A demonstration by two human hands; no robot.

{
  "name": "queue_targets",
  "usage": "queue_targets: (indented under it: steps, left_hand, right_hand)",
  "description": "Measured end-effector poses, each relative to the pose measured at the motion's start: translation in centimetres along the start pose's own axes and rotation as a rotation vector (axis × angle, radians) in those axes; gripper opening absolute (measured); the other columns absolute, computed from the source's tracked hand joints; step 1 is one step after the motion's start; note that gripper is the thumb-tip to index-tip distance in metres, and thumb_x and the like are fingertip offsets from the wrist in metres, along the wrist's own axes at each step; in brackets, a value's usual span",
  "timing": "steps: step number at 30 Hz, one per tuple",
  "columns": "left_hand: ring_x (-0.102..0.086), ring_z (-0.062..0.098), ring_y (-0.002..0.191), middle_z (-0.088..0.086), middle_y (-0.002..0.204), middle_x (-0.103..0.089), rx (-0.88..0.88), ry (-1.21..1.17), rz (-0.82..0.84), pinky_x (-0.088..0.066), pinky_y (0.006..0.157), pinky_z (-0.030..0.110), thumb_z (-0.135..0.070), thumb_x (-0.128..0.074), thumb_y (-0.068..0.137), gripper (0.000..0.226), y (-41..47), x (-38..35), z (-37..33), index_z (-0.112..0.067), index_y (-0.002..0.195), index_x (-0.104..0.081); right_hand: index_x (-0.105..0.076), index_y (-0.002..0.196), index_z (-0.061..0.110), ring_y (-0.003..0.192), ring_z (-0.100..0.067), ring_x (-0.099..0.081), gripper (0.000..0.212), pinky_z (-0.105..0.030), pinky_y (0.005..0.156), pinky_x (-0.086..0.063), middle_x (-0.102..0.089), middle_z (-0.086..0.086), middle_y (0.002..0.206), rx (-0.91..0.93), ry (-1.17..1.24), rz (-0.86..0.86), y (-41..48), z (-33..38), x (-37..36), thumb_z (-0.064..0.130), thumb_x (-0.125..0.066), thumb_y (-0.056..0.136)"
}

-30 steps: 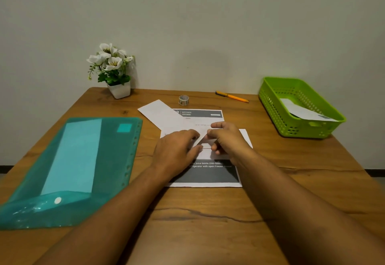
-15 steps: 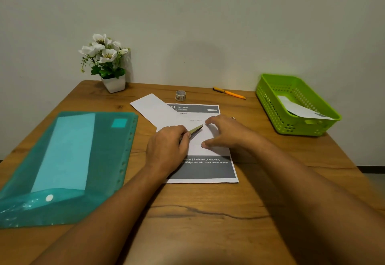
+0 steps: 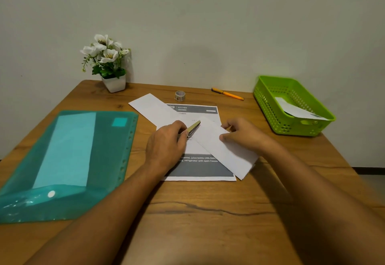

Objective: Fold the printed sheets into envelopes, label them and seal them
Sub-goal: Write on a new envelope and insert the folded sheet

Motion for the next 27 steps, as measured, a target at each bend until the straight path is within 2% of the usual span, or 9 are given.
queue_targets:
  steps: [2, 5, 9, 13, 18, 23, 27]
  left_hand:
    - [-0.065, 0.019, 0.081, -0.003, 0.096, -0.075, -0.007, 0.004, -0.001, -0.041, 0.059, 0.030, -0.035, -0.058, 0.102, 0.017, 0.0, 0.0, 0.0, -0.024, 0.109, -0.069]
    - [-0.065, 0.018, 0.080, -0.004, 0.094, -0.076, -0.027, 0.015, 0.013, -0.049, 0.061, 0.033, -0.035, -0.056, 0.103, 0.021, 0.1, -0.2, 0.1, -0.024, 0.111, -0.073]
    - [-0.067, 0.020, 0.085, -0.003, 0.097, -0.077, -0.055, 0.035, 0.035, -0.055, 0.065, 0.040, -0.033, -0.053, 0.104, 0.025, 0.2, -0.3, 0.1, -0.026, 0.113, -0.076]
    - [-0.067, 0.020, 0.087, -0.004, 0.097, -0.077, -0.064, 0.056, 0.040, -0.055, 0.065, 0.039, -0.033, -0.052, 0.105, 0.026, 0.3, -0.4, 0.0, -0.027, 0.114, -0.076]
    - [-0.065, 0.018, 0.081, -0.004, 0.093, -0.076, -0.052, 0.051, 0.035, -0.054, 0.062, 0.037, -0.033, -0.053, 0.105, 0.026, 0.2, -0.3, 0.0, -0.025, 0.113, -0.076]
    - [-0.065, 0.016, 0.080, -0.004, 0.093, -0.076, -0.059, 0.041, 0.031, -0.054, 0.061, 0.034, -0.033, -0.053, 0.105, 0.026, 0.2, -0.4, 0.0, -0.024, 0.114, -0.076]
    - [-0.066, 0.014, 0.084, -0.005, 0.097, -0.076, -0.086, 0.047, 0.028, -0.049, 0.061, 0.029, -0.034, -0.054, 0.104, 0.026, 0.1, -0.4, 0.0, -0.025, 0.115, -0.076]
  right_hand:
    - [-0.073, 0.097, 0.019, 0.074, -0.016, -0.066, 0.003, -0.029, 0.064, -0.050, -0.075, -0.009, 0.093, 0.001, 0.128, -0.046, -1.1, -0.5, 0.4, 0.018, -0.070, 0.095]
    - [-0.073, 0.093, 0.017, 0.070, -0.019, -0.071, 0.008, -0.033, 0.065, -0.055, -0.078, -0.009, 0.088, -0.017, 0.266, -0.094, -2.6, -0.7, 1.3, 0.013, -0.067, 0.097]
    - [-0.075, 0.092, 0.019, 0.068, -0.019, -0.073, 0.011, -0.032, 0.065, -0.054, -0.079, -0.003, 0.082, -0.024, 0.331, -0.142, -3.6, -0.4, 2.5, 0.013, -0.066, 0.095]
    - [-0.076, 0.093, 0.018, 0.073, -0.023, -0.074, 0.011, -0.035, 0.067, -0.056, -0.079, -0.004, 0.084, -0.020, 0.319, -0.149, -4.1, 0.3, 2.4, 0.013, -0.067, 0.094]
    - [-0.076, 0.086, 0.019, 0.065, -0.017, -0.072, 0.020, -0.031, 0.063, -0.055, -0.079, -0.005, 0.079, -0.009, 0.290, -0.148, -4.4, 1.2, 1.3, 0.004, -0.064, 0.093]
    - [-0.075, 0.091, 0.022, 0.074, -0.017, -0.072, 0.018, -0.025, 0.062, -0.050, -0.078, -0.001, 0.086, -0.024, 0.277, -0.155, -4.8, 1.8, 0.6, 0.008, -0.065, 0.095]
    - [-0.074, 0.100, 0.021, 0.079, -0.020, -0.077, 0.016, -0.035, 0.067, -0.062, -0.079, -0.001, 0.091, -0.069, 0.341, -0.121, -4.9, 1.9, -0.8, 0.010, -0.064, 0.095]
Point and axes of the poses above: each hand's wrist, its own y-axis towards the middle knuckle, its own x-axis out of the back of the hand, z = x × y, the point moved 4 cm from there along y, towards the middle knuckle
